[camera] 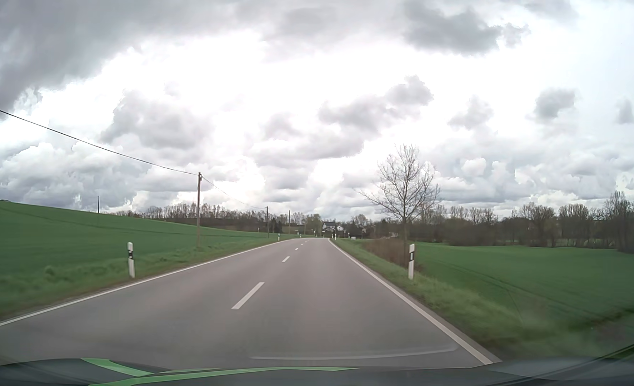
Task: Follow the waypoints while adhering to traffic rules and regulations
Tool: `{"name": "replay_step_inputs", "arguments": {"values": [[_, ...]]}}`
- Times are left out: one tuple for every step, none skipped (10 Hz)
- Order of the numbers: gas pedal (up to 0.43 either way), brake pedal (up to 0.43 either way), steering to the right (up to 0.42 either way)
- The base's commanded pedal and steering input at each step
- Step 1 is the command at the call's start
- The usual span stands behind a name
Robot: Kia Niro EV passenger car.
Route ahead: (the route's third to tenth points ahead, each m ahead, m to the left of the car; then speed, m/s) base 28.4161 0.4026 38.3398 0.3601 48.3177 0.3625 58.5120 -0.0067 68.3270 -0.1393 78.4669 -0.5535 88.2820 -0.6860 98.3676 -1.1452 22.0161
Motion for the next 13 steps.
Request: {"name": "replay_step_inputs", "arguments": {"values": [[0.228,0.000,-0.002],[0.220,0.000,-0.002],[0.220,0.000,-0.002],[0.209,0.000,-0.002],[0.197,0.000,-0.002],[0.189,0.000,-0.001],[0.189,0.000,-0.001],[0.177,0.000,0.000],[0.177,0.000,0.000],[0.169,0.000,0.001],[0.169,0.000,0.001],[0.169,0.000,0.001],[0.169,0.000,0.002]]}}
